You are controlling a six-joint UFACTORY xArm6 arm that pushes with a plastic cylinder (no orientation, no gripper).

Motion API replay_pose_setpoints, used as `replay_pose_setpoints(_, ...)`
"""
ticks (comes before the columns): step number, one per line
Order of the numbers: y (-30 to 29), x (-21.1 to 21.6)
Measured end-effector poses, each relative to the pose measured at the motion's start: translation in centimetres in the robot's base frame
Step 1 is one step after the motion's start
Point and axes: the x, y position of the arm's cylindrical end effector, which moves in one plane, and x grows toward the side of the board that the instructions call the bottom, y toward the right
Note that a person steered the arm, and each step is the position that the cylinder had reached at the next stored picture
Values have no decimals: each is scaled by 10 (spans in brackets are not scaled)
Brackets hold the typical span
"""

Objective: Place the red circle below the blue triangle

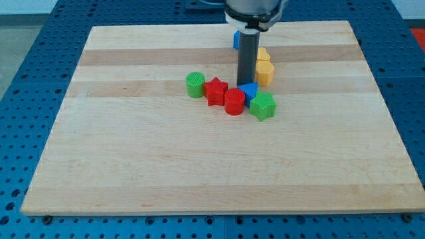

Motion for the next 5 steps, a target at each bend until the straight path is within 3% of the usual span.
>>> replay_pose_setpoints(1, -17, 6)
replay_pose_setpoints(2, -37, 38)
replay_pose_setpoints(4, -38, 106)
replay_pose_setpoints(5, -10, 108)
